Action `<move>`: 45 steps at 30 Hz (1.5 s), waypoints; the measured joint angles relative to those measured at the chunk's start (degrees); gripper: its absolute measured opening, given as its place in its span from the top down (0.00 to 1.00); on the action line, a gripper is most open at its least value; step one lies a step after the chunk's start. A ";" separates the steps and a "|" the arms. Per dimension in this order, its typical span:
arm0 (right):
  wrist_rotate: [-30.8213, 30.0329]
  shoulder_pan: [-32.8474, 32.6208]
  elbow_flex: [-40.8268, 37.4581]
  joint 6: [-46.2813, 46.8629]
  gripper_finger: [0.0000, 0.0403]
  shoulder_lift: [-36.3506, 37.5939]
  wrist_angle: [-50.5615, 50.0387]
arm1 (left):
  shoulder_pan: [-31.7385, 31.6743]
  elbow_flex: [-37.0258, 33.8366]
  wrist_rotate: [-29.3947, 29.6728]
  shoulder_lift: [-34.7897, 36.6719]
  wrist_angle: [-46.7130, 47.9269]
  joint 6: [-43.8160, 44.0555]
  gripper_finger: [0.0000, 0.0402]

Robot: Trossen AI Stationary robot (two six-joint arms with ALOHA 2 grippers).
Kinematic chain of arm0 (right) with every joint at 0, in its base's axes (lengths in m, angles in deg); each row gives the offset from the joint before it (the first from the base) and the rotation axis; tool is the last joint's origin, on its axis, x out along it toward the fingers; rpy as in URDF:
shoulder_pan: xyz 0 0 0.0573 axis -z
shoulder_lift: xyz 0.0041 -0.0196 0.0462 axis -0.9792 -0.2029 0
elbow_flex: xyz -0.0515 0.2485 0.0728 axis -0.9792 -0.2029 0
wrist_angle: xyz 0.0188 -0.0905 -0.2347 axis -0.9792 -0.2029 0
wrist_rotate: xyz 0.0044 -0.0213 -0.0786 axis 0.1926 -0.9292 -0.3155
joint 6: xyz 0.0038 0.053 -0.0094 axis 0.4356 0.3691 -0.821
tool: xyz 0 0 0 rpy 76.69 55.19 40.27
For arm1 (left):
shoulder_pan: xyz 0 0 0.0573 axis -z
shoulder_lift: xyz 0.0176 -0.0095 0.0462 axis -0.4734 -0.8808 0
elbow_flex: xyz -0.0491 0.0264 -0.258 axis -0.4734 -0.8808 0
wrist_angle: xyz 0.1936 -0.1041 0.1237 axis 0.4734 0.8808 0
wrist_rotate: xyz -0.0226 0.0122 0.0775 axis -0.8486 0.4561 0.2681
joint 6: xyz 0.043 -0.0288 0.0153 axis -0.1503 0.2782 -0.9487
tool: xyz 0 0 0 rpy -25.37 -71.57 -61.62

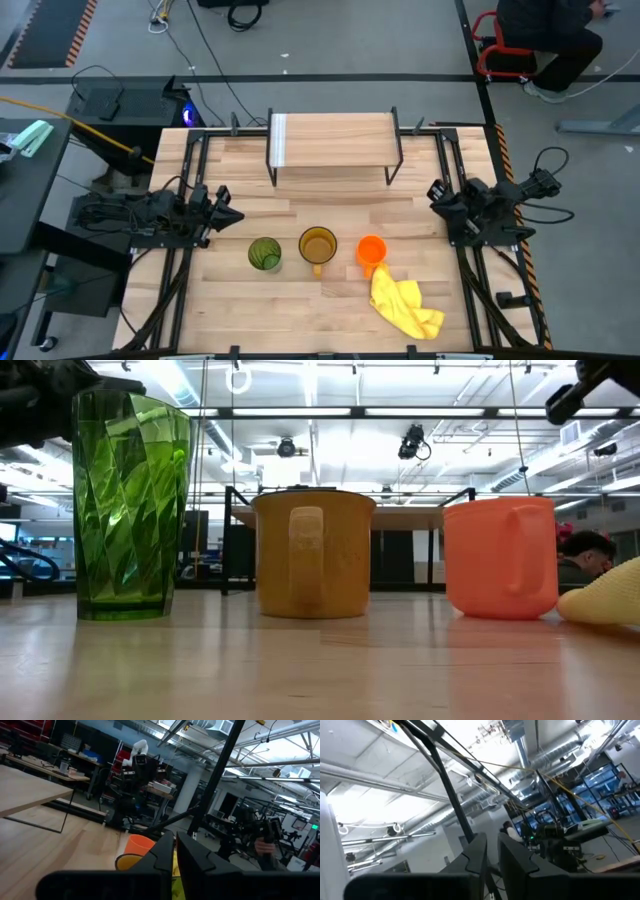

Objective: Stack small to large cups/mugs on shelf
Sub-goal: Put the orange mug on the shelf

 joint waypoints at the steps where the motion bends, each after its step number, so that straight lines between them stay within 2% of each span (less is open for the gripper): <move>1: 0.00 0.00 0.00 -0.02 0.86 0.01 0.09 | 0.00 0.00 0.02 0.00 0.04 0.00 0.94; 13: 0.03 0.00 -0.01 -3.17 0.86 -0.61 -1.60 | 0.00 0.00 0.02 0.00 0.04 -0.13 0.93; 24: 0.13 0.00 0.00 -3.08 0.86 -6.06 -2.17 | 0.00 -0.01 -0.18 -0.01 -3.07 -0.03 0.95; 26: 0.18 0.00 0.00 -3.09 0.86 -7.02 -2.18 | 0.00 0.01 -1.49 -0.02 -4.58 -1.39 0.96; 32: -1.28 0.00 -0.02 -3.15 0.86 -8.62 -0.20 | 0.00 -0.01 -10.42 -0.02 -8.64 -6.85 0.95; 37: -1.32 -0.01 0.02 -3.12 0.86 -8.67 3.35 | 0.05 0.55 -14.62 -0.02 -8.83 -8.56 0.94; 41: 0.93 -0.07 1.98 -2.65 0.86 -10.96 2.58 | 1.52 1.93 -15.08 -0.06 -8.98 -8.99 0.94; 45: 4.12 -0.55 7.42 -2.90 0.86 -17.94 1.12 | 4.76 3.65 -15.07 -0.39 -8.99 -11.77 0.94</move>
